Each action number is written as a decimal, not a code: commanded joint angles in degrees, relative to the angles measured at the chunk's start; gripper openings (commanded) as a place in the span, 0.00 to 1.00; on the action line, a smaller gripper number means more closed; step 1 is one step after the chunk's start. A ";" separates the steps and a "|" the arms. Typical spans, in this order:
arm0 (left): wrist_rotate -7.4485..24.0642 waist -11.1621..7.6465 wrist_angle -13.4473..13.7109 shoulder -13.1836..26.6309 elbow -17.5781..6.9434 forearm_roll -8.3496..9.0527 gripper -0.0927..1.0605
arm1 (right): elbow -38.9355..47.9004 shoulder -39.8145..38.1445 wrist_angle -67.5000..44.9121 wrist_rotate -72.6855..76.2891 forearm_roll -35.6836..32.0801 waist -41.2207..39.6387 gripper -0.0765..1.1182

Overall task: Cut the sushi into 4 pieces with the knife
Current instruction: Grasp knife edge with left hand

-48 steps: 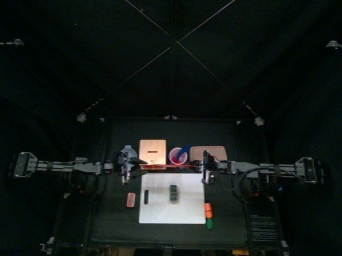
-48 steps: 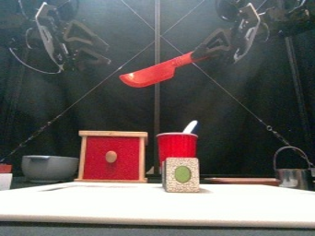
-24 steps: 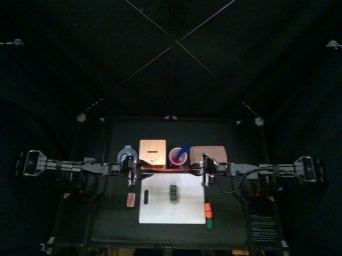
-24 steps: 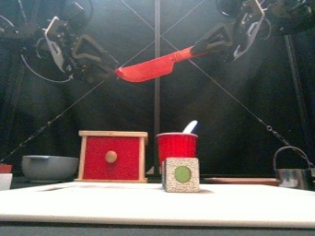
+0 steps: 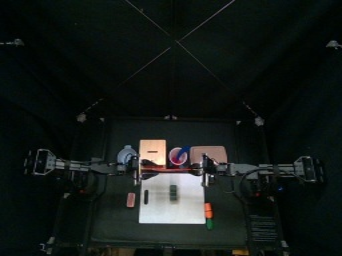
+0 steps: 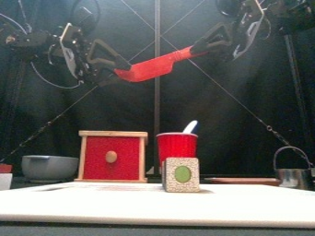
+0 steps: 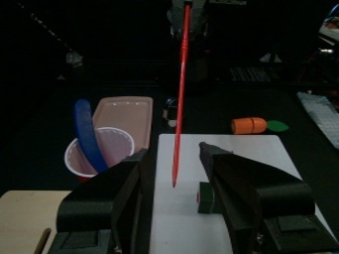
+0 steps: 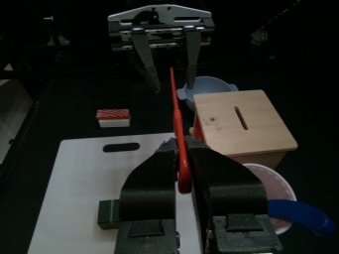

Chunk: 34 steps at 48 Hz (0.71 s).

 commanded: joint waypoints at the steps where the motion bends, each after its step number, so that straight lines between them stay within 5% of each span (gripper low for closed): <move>1: 0.09 0.44 -1.67 0.70 -1.67 0.09 0.78 | -1.32 -0.44 -0.70 -0.09 -0.09 0.18 0.20; 27: 0.09 0.97 -2.64 1.05 -1.58 1.85 0.31 | -0.88 0.35 -1.23 0.26 0.62 0.70 0.20; 34: 0.09 0.88 -5.27 1.14 -1.05 3.16 0.22 | -0.62 2.20 -0.53 0.26 1.49 1.41 0.19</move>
